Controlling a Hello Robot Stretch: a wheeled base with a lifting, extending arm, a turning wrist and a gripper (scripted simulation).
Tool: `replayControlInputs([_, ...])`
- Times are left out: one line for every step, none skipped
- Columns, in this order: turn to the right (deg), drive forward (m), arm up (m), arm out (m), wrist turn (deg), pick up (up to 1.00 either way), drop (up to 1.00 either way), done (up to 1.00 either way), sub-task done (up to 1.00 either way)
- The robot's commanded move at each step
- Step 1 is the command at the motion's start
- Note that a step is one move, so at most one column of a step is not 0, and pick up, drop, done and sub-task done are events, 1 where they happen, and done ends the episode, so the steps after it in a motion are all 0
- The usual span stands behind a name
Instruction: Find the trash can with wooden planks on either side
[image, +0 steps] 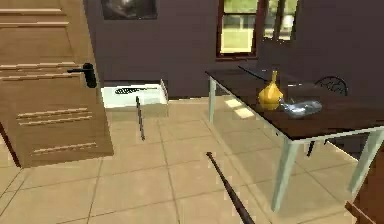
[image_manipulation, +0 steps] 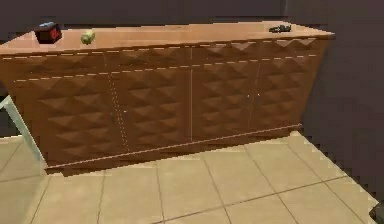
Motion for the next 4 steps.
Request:
replayControlInputs([-24.0,0.0,0.0,0.0,0.0,0.0,0.0,0.0,0.0])
replayControlInputs([0.0,1.0,0.0,0.0,0.0,0.0,0.0,0.0,0.0])
replayControlInputs([-39.0,0.0,0.0,0.0,0.0,0.0,0.0,0.0,0.0])
replayControlInputs([0.0,0.05,0.0,0.0,0.0,0.0,0.0,0.0,0.0])
